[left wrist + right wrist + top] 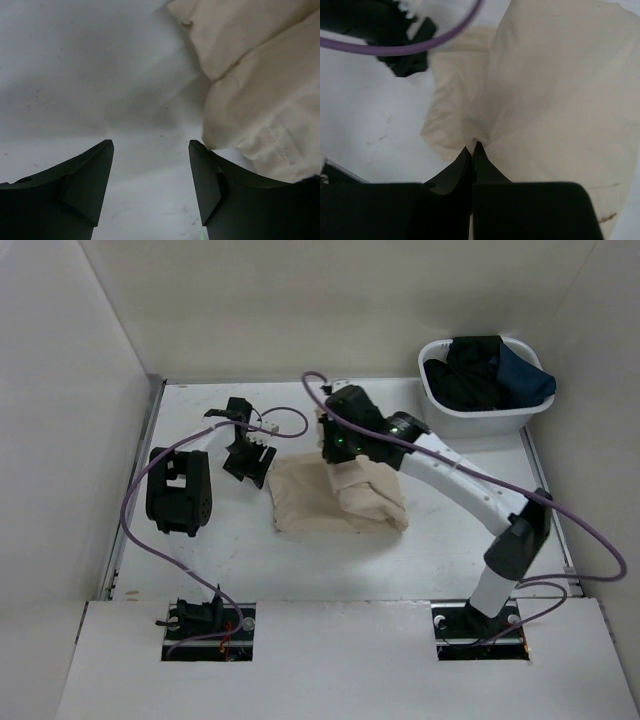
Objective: Fold and stack the trousers
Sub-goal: Fold the trousers
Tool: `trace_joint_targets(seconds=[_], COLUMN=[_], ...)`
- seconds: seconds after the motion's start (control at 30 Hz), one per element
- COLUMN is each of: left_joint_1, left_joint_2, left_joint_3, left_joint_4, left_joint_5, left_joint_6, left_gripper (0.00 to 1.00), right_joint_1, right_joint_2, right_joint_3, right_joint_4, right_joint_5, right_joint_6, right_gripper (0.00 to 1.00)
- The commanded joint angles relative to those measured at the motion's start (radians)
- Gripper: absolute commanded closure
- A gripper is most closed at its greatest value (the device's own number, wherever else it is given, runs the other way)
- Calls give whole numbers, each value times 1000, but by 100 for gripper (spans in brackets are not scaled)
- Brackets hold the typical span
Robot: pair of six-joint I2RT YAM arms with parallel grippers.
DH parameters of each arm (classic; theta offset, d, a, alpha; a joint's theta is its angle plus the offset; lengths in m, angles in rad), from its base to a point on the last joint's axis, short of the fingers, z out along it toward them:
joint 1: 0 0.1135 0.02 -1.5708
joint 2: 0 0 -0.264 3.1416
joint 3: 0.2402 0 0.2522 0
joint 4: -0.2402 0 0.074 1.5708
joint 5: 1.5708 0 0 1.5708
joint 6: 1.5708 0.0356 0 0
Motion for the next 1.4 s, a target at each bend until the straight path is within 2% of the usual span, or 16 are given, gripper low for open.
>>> trace_joint_targets(seconds=[0.0,0.17,0.37,0.43,0.5,0.6,0.7,0.8,0.87,0.93,1.0,1.07,1.17,1.27,1.37], left_joint_1=[30,49,86,99,118,156,187,187,161,111,40,-58,-210,-299,-321], left_joint_2=[17,75,137,141,141,137,82,-33,-133,-228,-311,-359,-348,-268,-213], left_joint_3=[14,54,128,142,158,206,250,249,223,177,98,3,-131,-235,-298], left_joint_4=[63,97,112,114,114,103,89,76,50,13,8,6,29,86,150], left_joint_5=[10,64,75,75,75,61,32,16,19,35,99,206,266,173,84], left_joint_6=[-23,-25,-56,-50,-47,-47,-45,-22,9,30,23,19,18,16,13], left_gripper=[40,42,42,42,41,40,40,38,37,36,34,34,35,39,40], right_joint_1=[74,124,128,137,147,165,182,165,96,14,-66,-119,-191,-231,-255], right_joint_2=[121,294,394,428,451,433,303,139,19,-94,-179,-210,-187,-146,-164], right_joint_3=[177,265,257,268,272,262,146,-49,-210,-390,-549,-657,-800,-899,-1020], right_joint_4=[6,95,230,277,340,458,604,666,640,606,595,615,672,675,678], right_joint_5=[47,-10,-77,-123,-186,-318,-395,-294,-189,-103,-59,-70,-140,-128,-59], right_joint_6=[27,64,95,85,65,9,-77,-50,27,116,201,258,353,462,587], right_gripper=[100,100,89,77,52,41,32,30,31,39,56,64,77,87,95])
